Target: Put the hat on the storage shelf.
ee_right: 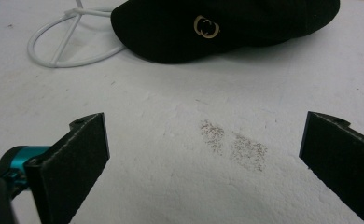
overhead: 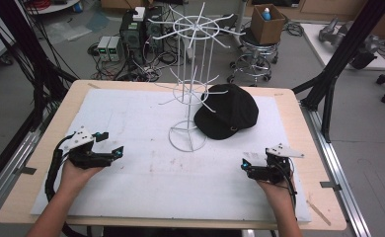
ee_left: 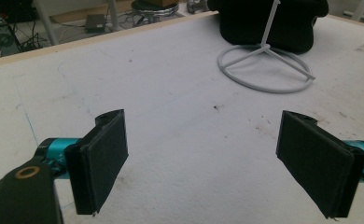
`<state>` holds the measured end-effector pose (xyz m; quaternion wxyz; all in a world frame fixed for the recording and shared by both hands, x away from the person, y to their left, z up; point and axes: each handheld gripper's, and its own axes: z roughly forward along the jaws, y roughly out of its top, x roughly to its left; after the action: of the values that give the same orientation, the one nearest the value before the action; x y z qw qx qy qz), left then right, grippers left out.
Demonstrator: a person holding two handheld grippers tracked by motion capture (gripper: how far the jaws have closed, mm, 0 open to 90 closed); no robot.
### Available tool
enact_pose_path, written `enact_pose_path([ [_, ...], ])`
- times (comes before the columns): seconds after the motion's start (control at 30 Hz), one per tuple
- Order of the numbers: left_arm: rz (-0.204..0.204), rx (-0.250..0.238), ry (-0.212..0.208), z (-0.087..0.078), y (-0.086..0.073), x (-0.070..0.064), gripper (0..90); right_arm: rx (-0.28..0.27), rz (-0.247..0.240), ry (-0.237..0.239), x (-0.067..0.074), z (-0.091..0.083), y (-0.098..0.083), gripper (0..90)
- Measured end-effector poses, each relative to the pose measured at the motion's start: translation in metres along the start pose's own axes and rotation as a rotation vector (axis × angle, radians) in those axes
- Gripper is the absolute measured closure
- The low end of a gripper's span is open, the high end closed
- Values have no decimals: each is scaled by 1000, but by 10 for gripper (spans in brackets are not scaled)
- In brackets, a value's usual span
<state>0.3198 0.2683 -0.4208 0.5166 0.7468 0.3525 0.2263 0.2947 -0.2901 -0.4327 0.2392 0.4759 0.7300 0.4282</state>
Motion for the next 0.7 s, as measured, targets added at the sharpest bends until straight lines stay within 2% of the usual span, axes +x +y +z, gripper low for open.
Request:
enact_pose_path([
  [0.2, 6, 15, 3, 2, -1, -1, 168, 18, -6, 3, 1, 3, -1, 5],
  [0.4, -4, 3, 0, 0, -1, 1, 169, 13, -15, -3, 2, -1, -1, 5],
  [0.57, -11, 3, -1, -1, -1, 2, 168, 9, 12, -12, -1, 1, 0, 5],
  [0.7, 1, 13, 2, -2, -2, 1, 169, -6, 36, 2, -2, 0, 6, 5],
])
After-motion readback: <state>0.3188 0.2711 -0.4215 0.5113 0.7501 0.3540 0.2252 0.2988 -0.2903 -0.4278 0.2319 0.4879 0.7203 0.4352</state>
